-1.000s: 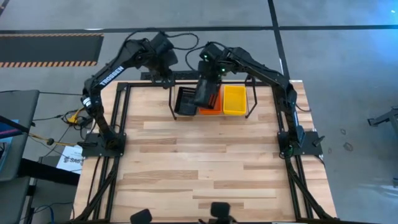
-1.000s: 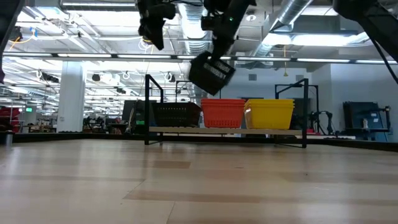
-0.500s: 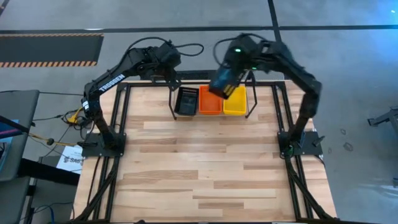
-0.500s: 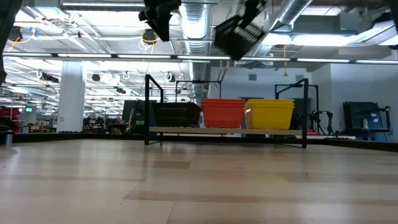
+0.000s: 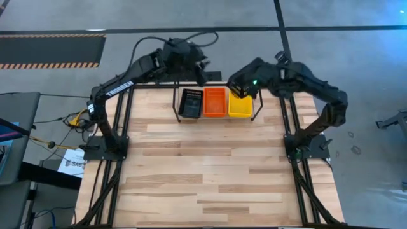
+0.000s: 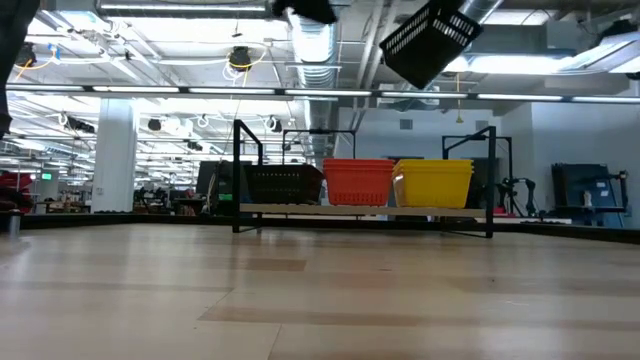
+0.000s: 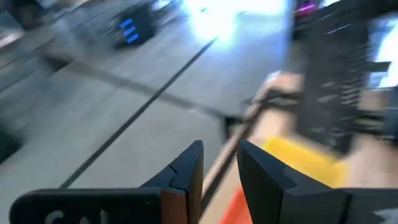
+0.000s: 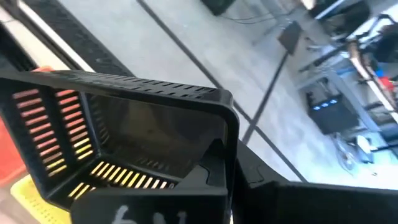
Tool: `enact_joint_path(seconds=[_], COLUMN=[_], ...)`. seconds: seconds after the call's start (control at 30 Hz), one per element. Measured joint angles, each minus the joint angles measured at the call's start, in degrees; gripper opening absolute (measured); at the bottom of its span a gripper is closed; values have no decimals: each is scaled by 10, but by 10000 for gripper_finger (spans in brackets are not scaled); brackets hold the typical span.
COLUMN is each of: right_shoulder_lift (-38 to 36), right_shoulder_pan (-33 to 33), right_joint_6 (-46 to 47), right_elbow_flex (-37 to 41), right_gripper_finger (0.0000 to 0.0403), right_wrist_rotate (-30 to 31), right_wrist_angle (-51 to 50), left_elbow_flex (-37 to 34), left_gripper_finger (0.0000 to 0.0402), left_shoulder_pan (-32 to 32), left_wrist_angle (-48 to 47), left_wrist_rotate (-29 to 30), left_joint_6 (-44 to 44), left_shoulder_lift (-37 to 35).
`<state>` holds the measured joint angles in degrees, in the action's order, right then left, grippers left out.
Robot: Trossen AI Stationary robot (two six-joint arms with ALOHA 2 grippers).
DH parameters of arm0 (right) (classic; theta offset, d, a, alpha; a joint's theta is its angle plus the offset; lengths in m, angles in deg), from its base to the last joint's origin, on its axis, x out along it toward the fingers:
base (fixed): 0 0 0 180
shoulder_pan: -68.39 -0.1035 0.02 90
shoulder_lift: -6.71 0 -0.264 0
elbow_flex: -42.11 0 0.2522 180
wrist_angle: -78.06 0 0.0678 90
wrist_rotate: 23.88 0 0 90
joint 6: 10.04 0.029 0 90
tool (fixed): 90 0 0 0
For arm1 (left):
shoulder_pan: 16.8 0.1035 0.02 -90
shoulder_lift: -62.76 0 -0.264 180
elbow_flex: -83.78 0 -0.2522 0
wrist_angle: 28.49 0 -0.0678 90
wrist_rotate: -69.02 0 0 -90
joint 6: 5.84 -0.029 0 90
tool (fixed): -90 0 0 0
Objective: Stack baskets on shelf by color
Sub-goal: Stack the black bin on top of the other black bin on the shelf
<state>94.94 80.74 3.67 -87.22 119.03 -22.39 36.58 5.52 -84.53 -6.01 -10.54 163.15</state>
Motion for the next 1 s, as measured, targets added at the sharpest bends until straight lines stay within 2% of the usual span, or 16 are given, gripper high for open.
enact_joint_path(seconds=[0.1, 0.33, 0.53, 0.6, 0.77, 1.0], right_shoulder_lift=[-1, -6, -36, -43, -46, -45], right_shoulder_pan=[-23, -48, -57, -56, -40, -14], right_joint_6=[22, 15, 19, 19, 19, -6], right_elbow_flex=[36, 48, 47, 47, 47, 62], right_gripper_finger=[4, 4, 7, 6, 4, 6], right_wrist_rotate=[34, 53, 61, 58, 62, 67], right_wrist_angle=[3, -3, 7, 6, 3, 27], left_elbow_flex=[0, -1, 2, 3, 3, 12], left_gripper_finger=[86, 86, 87, 88, 104, 150], left_shoulder_pan=[-24, -32, -34, -42, -74, -103], left_wrist_angle=[51, 58, 71, 75, 102, 114], left_wrist_rotate=[-31, -36, -92, -76, -14, -7], left_joint_6=[-22, -20, -29, -22, -99, -104], left_shoulder_lift=[16, 63, 82, 82, 82, 81])
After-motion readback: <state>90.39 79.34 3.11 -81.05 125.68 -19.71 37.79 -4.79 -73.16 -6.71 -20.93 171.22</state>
